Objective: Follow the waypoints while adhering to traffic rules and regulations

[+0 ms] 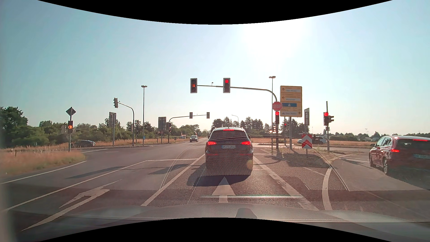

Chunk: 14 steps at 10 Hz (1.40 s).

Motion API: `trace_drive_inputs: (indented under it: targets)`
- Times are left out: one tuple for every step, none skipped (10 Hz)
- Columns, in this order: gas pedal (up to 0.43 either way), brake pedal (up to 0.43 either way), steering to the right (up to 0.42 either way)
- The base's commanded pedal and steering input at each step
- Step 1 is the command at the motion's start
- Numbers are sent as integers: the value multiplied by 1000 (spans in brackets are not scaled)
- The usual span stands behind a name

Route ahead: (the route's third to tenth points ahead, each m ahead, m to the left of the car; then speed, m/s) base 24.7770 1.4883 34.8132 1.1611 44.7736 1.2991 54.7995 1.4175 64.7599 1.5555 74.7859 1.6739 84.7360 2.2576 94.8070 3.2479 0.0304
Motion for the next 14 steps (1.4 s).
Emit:
trace_drive_inputs:
  targets:
    - [0, 0, 0]
    - [0, 0, 0]
    - [0, 0, 0]
    - [0, 0, 0]
    - [0, 0, 0]
    - [0, 0, 0]
    - [0, 0, 0]
    - [0, 0, 0]
    - [0, 0, 0]
    - [0, 0, 0]
    - [0, 0, 0]
    - [0, 0, 0]
    - [0, 0, 0]
    - [0, 0, 0]
